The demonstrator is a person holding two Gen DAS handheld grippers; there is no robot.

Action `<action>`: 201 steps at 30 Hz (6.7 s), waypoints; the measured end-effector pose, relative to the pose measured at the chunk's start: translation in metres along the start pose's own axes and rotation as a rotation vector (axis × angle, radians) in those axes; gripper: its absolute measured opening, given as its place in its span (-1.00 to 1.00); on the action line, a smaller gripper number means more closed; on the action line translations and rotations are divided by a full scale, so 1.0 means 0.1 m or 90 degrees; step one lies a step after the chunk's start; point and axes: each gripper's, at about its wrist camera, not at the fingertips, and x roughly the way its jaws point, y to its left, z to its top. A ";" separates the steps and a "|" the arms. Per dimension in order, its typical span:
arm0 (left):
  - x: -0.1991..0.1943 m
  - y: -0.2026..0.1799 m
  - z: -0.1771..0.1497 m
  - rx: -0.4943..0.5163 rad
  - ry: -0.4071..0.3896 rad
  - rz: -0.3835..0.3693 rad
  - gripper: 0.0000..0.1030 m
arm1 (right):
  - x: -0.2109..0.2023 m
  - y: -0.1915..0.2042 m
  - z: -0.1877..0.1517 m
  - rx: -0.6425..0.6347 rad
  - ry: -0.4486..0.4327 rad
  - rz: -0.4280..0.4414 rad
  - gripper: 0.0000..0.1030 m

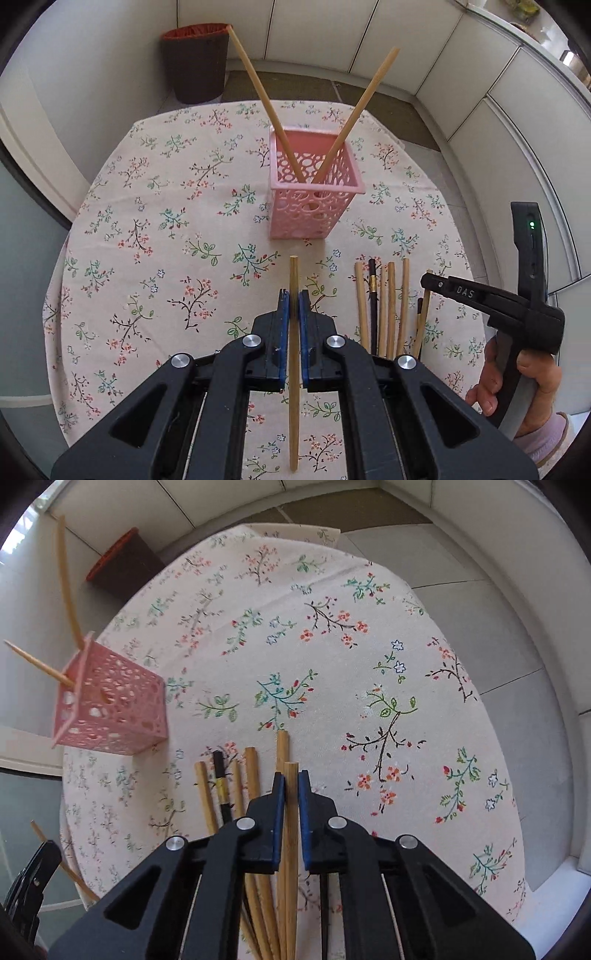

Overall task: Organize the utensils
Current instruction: 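Close the left tool on another chopstick and lift it upright, then lower the chopstick into the pink basket and open the left tool, then move the left tool back down to the chopstick pile, then close the left tool on a wooden chopstick while the right tool grasps another, lift both, then carry both held chopsticks upright over the pink basket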

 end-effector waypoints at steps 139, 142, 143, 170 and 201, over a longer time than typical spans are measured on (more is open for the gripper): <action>1.46 -0.75 0.10 -0.037 0.130 0.105 -0.63 | -1.03 -1.05 -0.31 0.020 -0.148 -0.107 0.87; 1.39 -0.67 0.17 -0.056 0.131 0.082 -0.63 | -1.02 -1.04 -0.30 0.019 -0.148 -0.108 0.87; 1.36 -0.63 0.21 -0.059 0.126 0.076 -0.63 | -1.02 -1.04 -0.30 0.019 -0.151 -0.108 0.87; 0.84 0.03 -0.10 -0.006 0.075 0.066 -0.88 | -0.07 -0.26 0.15 -0.008 -0.032 -0.098 0.44; -0.92 -0.32 -0.43 0.042 -0.160 0.015 -0.88 | -1.67 0.04 -0.97 -0.129 -0.227 -0.031 -0.84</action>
